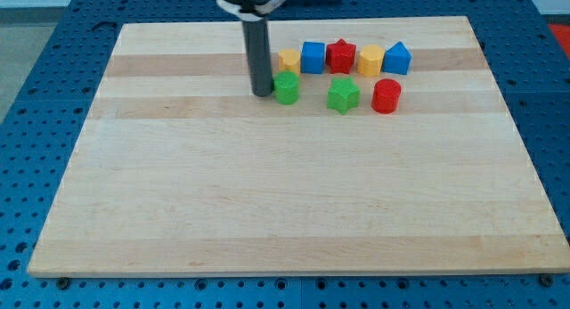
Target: Push the green star to the left of the red circle
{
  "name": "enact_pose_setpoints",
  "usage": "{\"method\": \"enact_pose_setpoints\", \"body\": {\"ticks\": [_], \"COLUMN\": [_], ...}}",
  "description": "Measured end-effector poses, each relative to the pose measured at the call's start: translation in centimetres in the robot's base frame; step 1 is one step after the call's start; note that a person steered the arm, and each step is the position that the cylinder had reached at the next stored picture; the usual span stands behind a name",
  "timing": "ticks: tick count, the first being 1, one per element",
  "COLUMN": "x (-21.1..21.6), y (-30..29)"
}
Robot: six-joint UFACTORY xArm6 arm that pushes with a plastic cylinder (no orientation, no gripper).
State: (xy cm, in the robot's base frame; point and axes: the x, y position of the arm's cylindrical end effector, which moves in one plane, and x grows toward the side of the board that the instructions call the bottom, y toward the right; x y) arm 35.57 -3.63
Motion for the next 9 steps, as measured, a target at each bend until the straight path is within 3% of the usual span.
{"method": "enact_pose_setpoints", "body": {"ticks": [2, 3, 5, 9], "x": [0.1, 1.2, 3.5, 1.5], "y": [4.7, 2.2, 3.6, 10.1]}}
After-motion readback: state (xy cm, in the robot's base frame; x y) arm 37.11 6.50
